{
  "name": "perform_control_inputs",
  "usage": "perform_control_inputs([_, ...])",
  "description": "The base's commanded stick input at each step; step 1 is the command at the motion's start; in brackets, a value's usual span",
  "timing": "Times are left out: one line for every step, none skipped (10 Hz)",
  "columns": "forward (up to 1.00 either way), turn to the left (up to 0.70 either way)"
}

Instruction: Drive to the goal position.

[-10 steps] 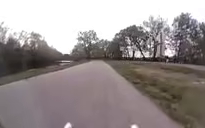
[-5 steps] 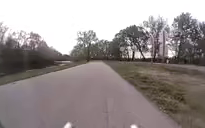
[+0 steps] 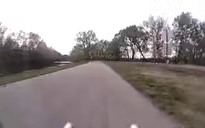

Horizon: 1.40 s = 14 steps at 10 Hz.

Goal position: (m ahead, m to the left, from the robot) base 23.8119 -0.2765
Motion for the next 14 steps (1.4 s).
perform_control_inputs([1.00, 0.00])
perform_control_inputs([1.00, 0.00])
perform_control_inputs([1.00, 0.00])
perform_control_inputs([1.00, 0.00])
perform_control_inputs([1.00, 0.00])
perform_control_inputs([1.00, 0.00])
perform_control_inputs([1.00, 0.00])
perform_control_inputs([1.00, 0.00])
perform_control_inputs([1.00, 0.00])
perform_control_inputs([1.00, 0.00])
perform_control_inputs([0.76, 0.00])
perform_control_inputs([0.00, 0.00])
perform_control_inputs([0.00, 0.00])
perform_control_inputs([0.00, 0.00])
